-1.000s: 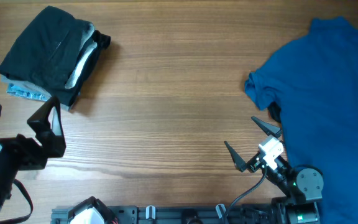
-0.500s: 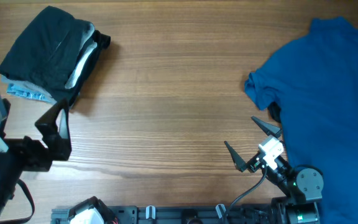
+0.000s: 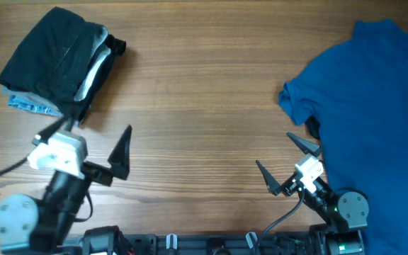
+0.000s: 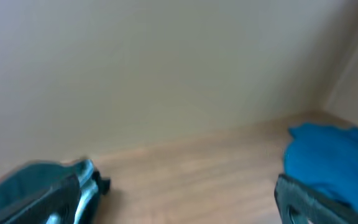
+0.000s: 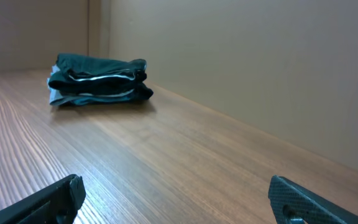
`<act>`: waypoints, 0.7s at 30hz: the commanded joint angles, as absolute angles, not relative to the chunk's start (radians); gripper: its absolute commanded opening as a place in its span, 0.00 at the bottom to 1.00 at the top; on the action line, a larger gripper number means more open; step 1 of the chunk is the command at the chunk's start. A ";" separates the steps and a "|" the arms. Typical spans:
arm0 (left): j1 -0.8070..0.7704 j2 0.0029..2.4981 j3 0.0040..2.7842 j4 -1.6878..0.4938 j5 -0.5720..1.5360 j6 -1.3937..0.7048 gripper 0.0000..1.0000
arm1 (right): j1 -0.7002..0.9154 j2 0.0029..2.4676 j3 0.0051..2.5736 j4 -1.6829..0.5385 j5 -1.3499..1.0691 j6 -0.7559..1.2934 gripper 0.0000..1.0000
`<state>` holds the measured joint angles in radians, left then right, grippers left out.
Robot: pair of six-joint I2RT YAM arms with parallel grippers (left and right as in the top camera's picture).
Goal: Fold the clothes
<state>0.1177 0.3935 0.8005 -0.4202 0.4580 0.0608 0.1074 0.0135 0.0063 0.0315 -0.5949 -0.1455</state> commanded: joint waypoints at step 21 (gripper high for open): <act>0.028 0.003 0.006 -0.045 0.384 -0.020 1.00 | 0.105 0.004 0.005 0.037 -0.596 -0.131 1.00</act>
